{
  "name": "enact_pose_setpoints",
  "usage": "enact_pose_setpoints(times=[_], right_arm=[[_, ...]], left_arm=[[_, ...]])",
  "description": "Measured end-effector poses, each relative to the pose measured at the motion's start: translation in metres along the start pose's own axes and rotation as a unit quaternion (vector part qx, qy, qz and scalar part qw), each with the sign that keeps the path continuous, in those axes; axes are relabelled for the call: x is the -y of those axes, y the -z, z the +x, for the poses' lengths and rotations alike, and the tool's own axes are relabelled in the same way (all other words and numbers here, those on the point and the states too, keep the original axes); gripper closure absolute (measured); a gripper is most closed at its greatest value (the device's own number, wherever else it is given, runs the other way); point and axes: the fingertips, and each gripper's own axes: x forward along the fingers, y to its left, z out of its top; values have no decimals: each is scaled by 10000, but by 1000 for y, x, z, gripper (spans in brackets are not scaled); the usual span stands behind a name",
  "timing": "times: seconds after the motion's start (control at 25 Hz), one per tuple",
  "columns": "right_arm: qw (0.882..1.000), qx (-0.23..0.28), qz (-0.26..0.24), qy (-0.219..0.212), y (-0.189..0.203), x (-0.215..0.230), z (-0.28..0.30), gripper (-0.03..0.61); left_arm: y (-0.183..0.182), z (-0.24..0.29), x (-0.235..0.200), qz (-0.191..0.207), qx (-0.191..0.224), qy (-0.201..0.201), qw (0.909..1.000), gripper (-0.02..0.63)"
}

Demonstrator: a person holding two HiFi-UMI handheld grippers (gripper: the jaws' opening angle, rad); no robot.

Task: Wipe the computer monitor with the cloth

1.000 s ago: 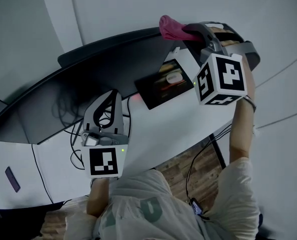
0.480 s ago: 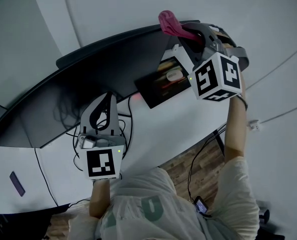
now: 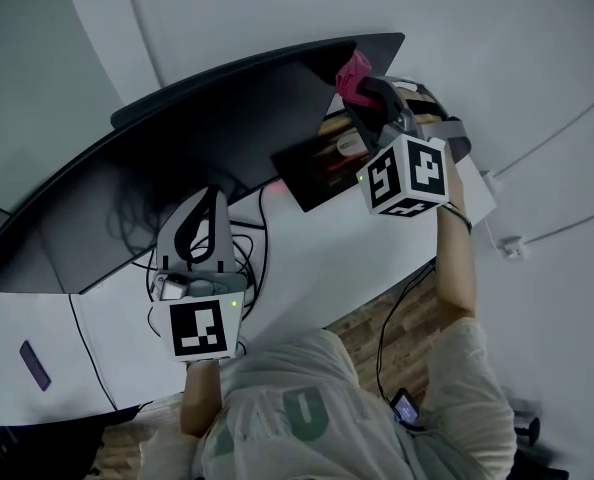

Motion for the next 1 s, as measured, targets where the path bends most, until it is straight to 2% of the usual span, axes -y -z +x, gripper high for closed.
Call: enact_pose_setpoints(times=[0.44,0.76,1.0], right_arm=[[9951,-220,202,-941,24,-130,46,522],[9854,-93,732,-1536,28,-218,73,522],[9767,-55,1201,-1780,33,-256,87,522]], left_arm=[[24,4,-7,-75,-154,-11,9999,609],[47,9,-12,-130,-394,24,9991,609],[58,9,-22,-203,-532,-30,9984,609]])
